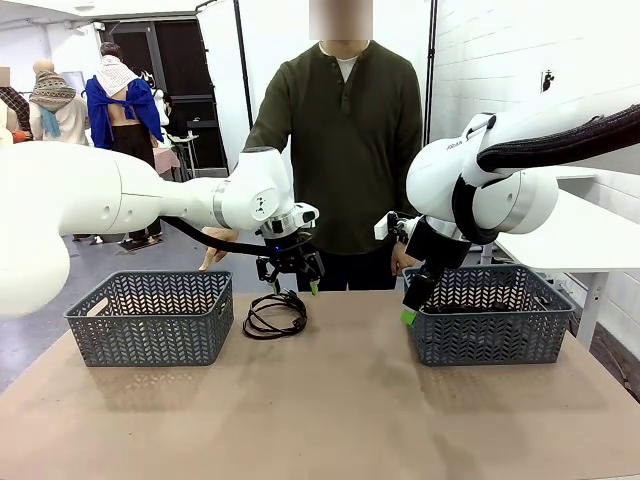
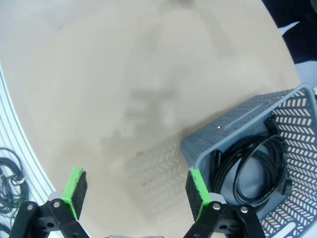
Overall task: Organize the cables according to human instructions.
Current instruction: Pick up a bundle of cables and place it in the basket indicated by the human.
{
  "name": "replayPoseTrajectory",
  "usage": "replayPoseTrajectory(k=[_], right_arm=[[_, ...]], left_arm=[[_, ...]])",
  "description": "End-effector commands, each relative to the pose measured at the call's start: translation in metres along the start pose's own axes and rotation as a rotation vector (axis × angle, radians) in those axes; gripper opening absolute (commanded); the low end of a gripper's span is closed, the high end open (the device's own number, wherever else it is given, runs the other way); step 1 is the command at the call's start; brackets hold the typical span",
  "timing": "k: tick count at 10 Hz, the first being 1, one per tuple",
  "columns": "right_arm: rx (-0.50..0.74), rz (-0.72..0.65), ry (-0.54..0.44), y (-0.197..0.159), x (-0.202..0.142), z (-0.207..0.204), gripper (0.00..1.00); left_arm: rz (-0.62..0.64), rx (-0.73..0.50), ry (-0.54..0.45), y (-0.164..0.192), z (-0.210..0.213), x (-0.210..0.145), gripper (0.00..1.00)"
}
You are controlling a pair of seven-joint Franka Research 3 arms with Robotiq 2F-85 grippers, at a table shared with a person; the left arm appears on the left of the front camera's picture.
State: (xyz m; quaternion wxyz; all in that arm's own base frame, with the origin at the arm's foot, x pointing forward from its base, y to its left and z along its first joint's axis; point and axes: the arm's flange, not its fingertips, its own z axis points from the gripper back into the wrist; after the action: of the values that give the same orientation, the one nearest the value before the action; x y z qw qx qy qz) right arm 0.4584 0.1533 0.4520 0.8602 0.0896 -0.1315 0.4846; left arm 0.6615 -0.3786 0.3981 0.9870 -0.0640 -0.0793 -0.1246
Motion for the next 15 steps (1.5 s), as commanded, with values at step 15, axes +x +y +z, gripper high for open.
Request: replayPoseTrajectory(k=[15], right_arm=[[-0.007, 0.0, 0.003, -0.001, 0.0, 0.0, 1.0]], left_arm=[[0.173, -0.015, -0.042, -0.004, -0.003, 0.031, 1.0]])
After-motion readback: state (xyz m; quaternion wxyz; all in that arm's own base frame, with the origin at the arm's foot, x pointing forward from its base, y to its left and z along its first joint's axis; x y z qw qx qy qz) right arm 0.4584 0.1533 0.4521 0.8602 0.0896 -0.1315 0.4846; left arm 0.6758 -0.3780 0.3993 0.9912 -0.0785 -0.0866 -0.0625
